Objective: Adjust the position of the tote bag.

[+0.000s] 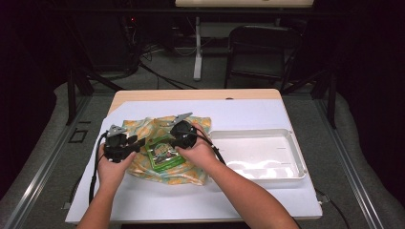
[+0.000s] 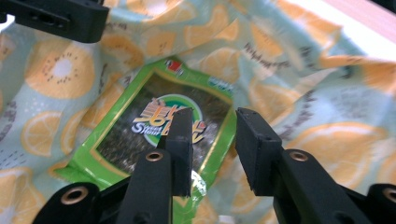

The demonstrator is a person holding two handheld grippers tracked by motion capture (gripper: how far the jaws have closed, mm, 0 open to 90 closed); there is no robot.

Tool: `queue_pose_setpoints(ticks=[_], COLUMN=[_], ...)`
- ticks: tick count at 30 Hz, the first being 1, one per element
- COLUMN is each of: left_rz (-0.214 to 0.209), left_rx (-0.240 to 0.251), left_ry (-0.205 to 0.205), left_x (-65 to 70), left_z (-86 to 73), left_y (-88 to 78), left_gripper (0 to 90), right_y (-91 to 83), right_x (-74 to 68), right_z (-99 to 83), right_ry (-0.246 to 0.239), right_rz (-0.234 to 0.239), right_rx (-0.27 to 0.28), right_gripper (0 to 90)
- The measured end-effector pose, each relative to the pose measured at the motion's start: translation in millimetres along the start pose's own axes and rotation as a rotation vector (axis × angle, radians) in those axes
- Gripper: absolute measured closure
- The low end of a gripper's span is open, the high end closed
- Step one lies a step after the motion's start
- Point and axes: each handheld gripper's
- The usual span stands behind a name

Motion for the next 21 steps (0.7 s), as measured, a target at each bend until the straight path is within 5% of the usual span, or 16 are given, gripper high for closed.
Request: queue_pose_setpoints(ticks=[10,21], left_rz=[-0.021,-0.072], left_rx=[-0.019,-0.147], left_ry=[0.074,0.104], left_x=[19.7,32.8], left_z=[5.4,-3.9], left_y=[4.9,29.1], left_gripper=[59.7,56.2], right_y=[16.3,26.0], right_x=[-4.2,4.9], right_z=[-6.7,-11.7], right_ry=[-0.019,0.031], right_rz=[-0.021,-0.059], right_rx=[-0.071,-0.113], right_gripper=[67.7,68.3])
Point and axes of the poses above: each handheld gripper's, and its own axes: y roughly forward along the jaws, z roughly out of its top, x roughly to its right, and after that the axes turned 13 degrees about y, right-handed
